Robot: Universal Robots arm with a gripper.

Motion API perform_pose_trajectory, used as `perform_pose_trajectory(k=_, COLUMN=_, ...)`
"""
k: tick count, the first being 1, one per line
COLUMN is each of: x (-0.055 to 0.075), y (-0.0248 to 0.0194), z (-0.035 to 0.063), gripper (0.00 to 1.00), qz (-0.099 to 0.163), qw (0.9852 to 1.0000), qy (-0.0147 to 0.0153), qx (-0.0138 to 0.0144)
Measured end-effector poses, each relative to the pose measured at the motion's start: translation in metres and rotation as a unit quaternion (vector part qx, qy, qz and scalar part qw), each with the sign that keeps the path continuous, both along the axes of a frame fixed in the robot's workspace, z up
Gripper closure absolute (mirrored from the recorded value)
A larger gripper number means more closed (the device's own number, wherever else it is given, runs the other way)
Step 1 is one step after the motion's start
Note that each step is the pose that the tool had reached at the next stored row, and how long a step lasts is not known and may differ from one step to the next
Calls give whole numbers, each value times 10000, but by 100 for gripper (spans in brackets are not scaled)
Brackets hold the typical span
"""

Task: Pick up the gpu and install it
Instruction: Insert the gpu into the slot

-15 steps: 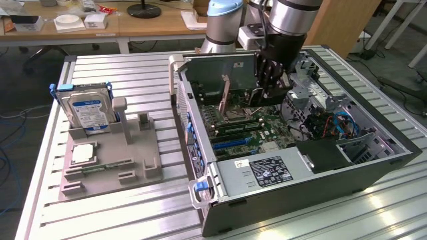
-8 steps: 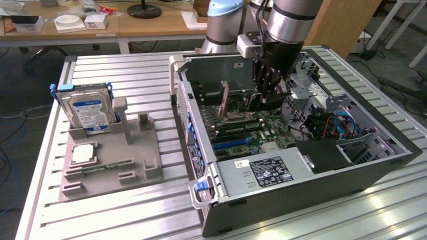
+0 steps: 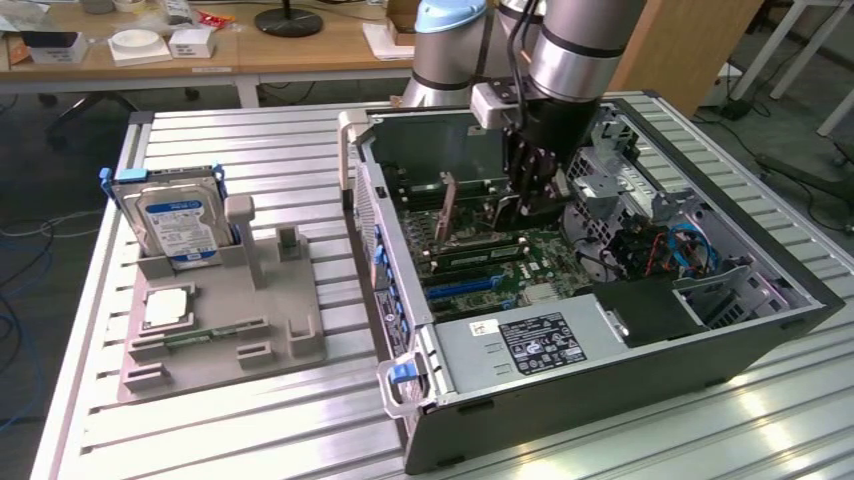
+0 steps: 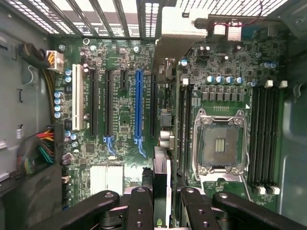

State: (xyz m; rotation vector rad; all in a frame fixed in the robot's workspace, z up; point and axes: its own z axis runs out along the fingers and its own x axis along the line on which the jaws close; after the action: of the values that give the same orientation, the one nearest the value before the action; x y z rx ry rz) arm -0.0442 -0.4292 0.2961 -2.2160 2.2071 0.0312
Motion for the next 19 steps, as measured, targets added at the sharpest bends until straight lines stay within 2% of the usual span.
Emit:
perform_pose_trajectory(k=7, x=-9, y=0, z=-26, gripper=73, qz=-2, qw=10000, qy=0, qx=0)
perform_pose_trajectory(k=14, x=-135, y=-2, z=-57, gripper=73, qz=-1, qw=10000, qy=0, qx=-1)
perform_pose_trajectory(k=19, x=-140, y=-50, z=-90, gripper=73, qz=0, qw=10000, qy=0, qx=0)
